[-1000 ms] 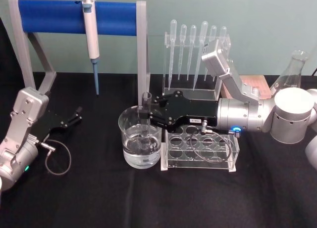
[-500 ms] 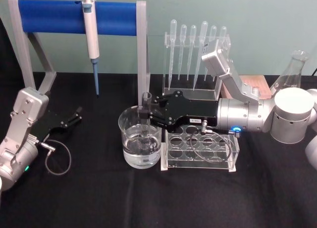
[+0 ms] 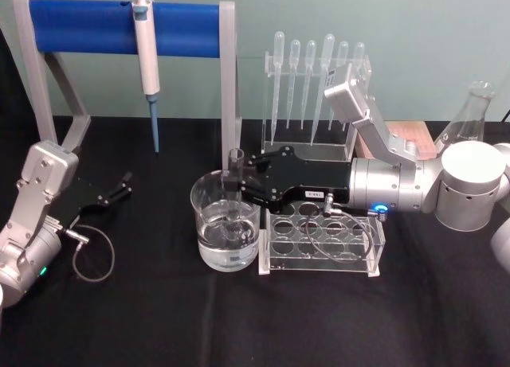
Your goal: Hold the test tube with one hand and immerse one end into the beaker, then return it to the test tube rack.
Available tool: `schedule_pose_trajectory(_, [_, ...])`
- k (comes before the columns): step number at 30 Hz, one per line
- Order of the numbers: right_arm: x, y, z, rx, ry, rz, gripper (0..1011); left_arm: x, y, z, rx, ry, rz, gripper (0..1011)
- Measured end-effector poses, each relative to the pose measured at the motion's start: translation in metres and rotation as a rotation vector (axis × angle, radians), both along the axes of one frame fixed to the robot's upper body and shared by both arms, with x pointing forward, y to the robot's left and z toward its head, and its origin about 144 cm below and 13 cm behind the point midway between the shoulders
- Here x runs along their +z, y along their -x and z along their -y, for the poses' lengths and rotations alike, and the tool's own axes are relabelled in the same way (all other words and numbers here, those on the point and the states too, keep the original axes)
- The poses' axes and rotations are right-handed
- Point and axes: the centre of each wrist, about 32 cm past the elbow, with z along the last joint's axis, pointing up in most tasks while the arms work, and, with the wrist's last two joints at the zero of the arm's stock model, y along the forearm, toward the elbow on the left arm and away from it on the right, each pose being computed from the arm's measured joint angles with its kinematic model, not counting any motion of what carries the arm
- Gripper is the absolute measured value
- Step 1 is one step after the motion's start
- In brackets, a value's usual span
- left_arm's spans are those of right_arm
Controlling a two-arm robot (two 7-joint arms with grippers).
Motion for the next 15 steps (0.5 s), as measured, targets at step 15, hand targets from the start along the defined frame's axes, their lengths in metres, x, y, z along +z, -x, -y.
schedule_pose_trajectory(15, [0.0000,0.0000,0.0000,0.000,0.000,0.000,238,0.0000,0.0000,0.0000,0.000,0.000,0.000,1000])
